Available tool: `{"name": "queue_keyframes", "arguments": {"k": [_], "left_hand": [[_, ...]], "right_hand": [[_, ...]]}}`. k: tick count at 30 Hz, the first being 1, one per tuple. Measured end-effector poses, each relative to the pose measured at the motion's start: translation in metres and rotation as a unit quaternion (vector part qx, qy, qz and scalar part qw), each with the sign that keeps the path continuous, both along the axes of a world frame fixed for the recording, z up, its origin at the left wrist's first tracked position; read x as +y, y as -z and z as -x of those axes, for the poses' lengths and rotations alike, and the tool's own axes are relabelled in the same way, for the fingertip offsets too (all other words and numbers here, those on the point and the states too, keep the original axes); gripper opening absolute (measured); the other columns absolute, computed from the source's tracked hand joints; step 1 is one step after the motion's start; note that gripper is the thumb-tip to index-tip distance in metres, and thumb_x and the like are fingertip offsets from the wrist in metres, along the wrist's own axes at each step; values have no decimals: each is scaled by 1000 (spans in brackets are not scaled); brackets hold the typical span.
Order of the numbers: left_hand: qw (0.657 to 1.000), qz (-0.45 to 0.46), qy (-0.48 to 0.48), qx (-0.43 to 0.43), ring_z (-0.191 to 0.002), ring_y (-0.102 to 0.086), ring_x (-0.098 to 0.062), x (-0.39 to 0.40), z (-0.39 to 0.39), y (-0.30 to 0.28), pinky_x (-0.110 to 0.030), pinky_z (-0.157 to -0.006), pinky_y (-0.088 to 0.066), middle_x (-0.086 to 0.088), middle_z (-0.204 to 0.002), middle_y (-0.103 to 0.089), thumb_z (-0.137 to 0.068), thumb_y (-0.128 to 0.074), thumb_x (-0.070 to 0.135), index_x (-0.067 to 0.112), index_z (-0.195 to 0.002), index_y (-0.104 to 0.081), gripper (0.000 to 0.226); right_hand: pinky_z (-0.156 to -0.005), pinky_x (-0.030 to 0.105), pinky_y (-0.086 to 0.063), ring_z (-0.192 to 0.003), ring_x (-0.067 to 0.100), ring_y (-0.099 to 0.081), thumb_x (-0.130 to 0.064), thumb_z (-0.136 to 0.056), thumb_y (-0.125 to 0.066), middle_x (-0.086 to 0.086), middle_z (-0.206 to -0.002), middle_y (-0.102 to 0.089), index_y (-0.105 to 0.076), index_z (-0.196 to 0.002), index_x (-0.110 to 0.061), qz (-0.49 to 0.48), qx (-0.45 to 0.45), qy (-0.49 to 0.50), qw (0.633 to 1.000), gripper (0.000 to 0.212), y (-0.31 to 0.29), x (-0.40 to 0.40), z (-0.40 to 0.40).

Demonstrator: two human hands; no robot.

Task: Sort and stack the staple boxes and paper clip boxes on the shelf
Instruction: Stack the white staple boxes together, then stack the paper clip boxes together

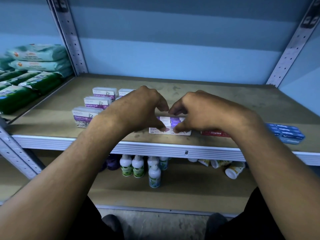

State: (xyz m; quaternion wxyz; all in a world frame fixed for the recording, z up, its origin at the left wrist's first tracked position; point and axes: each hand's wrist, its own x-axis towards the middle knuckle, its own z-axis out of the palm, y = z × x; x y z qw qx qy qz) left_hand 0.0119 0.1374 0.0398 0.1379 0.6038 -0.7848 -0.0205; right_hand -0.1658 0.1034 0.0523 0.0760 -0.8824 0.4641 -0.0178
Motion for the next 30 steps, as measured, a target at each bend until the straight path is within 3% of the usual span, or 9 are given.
{"name": "queue_keyframes", "arguments": {"k": [3, 8, 11, 15, 19, 26, 30], "left_hand": [[999, 43, 1, 12, -90, -58, -2, 3, -11, -6, -20, -76, -41, 18, -99, -64, -73, -81, 39, 34, -112, -70, 41], [995, 89, -18, 51, -89, -66, -5, 8, -39, -8, -30, -81, -55, 16, -102, -72, -77, -77, 33, 32, -106, -72, 29], [991, 109, -44, 56, -85, -62, -3, 11, -58, -6, -25, -80, -53, 15, -99, -71, -78, -76, 34, 33, -104, -73, 26], [989, 116, -75, 53, -88, -65, -8, 15, -83, -5, -27, -82, -54, 11, -103, -72, -79, -77, 34, 31, -106, -73, 28], [988, 105, -108, 44, -91, -60, -6, 17, -107, -5, -18, -77, -42, 8, -108, -72, -81, -76, 29, 28, -110, -73, 30], [988, 79, -131, 28, -88, -52, -7, 14, -130, 0, -18, -78, -34, 6, -120, -68, -87, -71, 22, 29, -115, -71, 29], [989, 59, -135, 26, -107, -61, -17, 5, -137, 3, -24, -84, -41, 4, -123, -67, -87, -69, 26, 33, -114, -71, 28]], "right_hand": [[-95, 26, -48, -114, 5, -61, -41, -80, -80, -15, -128, -66, -65, -130, -30, 4, -53, -12, 998, 53, -7, 2, -2], [-85, 17, -45, -101, -5, -60, -33, -88, -73, -18, -120, -68, -69, -123, -33, 15, -143, -36, 989, 35, -7, 1, -19], [-80, 10, -44, -92, -11, -58, -28, -89, -73, -17, -117, -68, -69, -121, -32, 17, -160, -58, 985, 32, -5, -1, -33], [-84, 13, -47, -92, -11, -60, -24, -89, -72, -15, -114, -69, -70, -120, -29, 11, -173, -74, 982, 31, 1, -6, -52], [-77, 8, -42, -89, -10, -61, -22, -90, -72, -15, -114, -69, -70, -120, -30, 14, -178, -84, 980, 31, 9, -15, -74], [-93, 28, -49, -100, 3, -60, -30, -89, -72, -14, -128, -63, -57, -134, -40, 28, -187, -79, 979, 48, 19, -26, -97], [-98, 34, -51, -106, 5, -61, -32, -90, -71, -14, -130, -63, -58, -133, -41, 24, -190, -74, 979, 46, 21, -29, -103]]}}
